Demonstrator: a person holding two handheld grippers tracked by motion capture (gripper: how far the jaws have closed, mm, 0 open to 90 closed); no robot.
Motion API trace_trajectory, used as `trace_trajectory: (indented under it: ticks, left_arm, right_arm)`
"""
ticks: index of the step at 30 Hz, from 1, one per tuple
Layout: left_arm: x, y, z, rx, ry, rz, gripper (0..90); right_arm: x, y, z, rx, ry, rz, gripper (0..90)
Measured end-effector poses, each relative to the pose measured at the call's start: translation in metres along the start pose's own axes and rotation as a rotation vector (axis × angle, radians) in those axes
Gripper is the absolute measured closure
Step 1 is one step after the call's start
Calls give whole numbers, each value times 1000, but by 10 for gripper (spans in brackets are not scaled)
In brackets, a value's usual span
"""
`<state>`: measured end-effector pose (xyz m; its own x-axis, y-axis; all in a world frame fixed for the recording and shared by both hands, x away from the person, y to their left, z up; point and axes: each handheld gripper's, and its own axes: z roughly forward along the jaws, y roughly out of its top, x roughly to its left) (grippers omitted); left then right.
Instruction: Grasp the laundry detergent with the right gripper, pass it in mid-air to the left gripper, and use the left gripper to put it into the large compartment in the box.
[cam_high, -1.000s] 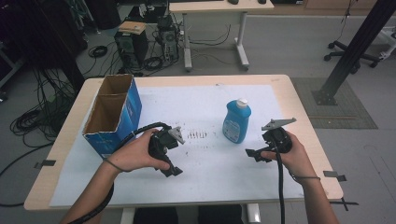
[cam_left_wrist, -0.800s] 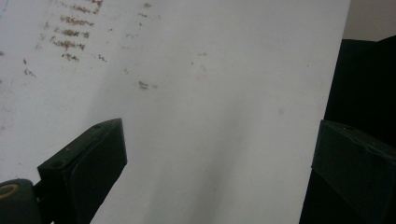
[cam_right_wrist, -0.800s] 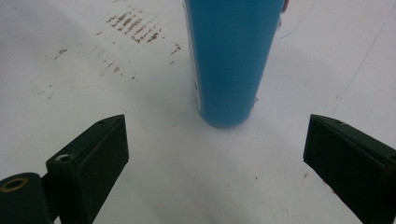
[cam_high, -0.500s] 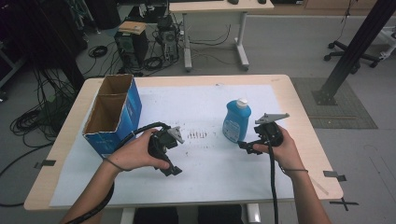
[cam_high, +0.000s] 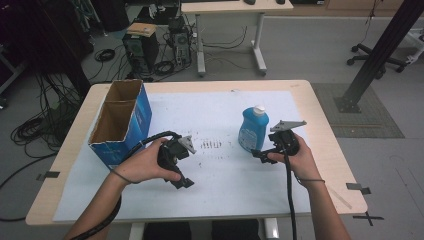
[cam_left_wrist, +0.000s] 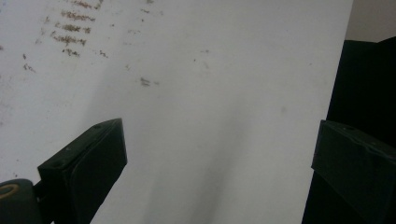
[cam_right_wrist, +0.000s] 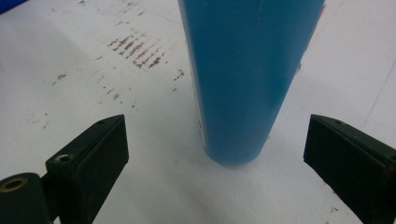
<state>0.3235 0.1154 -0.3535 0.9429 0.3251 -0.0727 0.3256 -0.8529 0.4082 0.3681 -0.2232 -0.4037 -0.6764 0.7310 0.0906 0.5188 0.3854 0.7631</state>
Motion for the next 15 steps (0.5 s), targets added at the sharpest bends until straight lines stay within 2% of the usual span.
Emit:
trace_trajectory:
  ticks: [9,10,15]
  left_arm:
    - [-1,1,4,3,-7,2,34]
    - [-1,1,4,3,-7,2,34]
    - [0,0,3,4,-5,-2,34]
  right_arm:
    - [-3,-1,6,-42,-5,15,61]
    - [-4,-1,9,-78,-1,16,61]
    - [-4,-1,12,-98,3,13,59]
